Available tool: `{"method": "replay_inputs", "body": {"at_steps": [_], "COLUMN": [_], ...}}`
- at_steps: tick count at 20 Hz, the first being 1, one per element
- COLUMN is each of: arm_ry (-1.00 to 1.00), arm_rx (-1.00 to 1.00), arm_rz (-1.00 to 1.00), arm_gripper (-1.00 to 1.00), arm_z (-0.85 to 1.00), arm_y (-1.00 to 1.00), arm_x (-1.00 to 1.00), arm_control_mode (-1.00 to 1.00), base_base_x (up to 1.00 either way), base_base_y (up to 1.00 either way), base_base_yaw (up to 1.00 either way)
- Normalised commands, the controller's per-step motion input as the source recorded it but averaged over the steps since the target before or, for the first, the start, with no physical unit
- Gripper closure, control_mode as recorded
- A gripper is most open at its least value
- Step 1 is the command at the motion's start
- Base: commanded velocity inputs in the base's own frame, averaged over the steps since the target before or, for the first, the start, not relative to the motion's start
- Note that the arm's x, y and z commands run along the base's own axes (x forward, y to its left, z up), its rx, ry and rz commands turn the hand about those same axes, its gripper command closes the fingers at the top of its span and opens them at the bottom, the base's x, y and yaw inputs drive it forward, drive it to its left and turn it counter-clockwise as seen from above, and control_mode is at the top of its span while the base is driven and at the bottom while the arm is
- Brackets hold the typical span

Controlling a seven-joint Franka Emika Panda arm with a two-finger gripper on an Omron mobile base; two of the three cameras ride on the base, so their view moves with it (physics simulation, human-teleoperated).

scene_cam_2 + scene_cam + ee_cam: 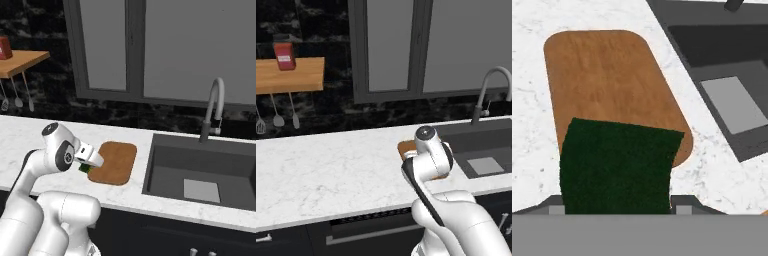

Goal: Pick up the sponge from the counter and clean the cutting board by briefly scrubbing or pressing down on the cutting board. Once finished, release the sponge.

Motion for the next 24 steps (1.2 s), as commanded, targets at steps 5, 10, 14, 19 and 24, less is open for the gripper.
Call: {"method": "replay_inputs", "body": {"at_steps": [5, 10, 14, 19, 24], "arm_ry": [0.00, 0.12, 0.21, 0.19, 0.15], "arm_rx": [0.04, 0.03, 0.05, 0.04, 0.00], "arm_rz": [0.06, 0.03, 0.00, 0.01, 0.01], "arm_gripper": [1.00, 1.00, 1.00, 1.00, 1.00], "arm_z": [0.00, 0.00, -0.04, -0.11, 0.00], "arm_y": [-0.28, -0.03, 0.04, 0.06, 0.01], "arm_x": [0.36, 1.00, 0.99, 0.66, 0.24], "arm_control_mode": [-1.00, -1.00, -1.00, -1.00, -1.00], "base_base_x": [0.60, 0.00, 0.00, 0.00, 0.00], "base_base_y": [-0.53, 0.00, 0.00, 0.00, 0.00], "base_base_yaw": [0.06, 0.00, 0.00, 0.00, 0.00]}}
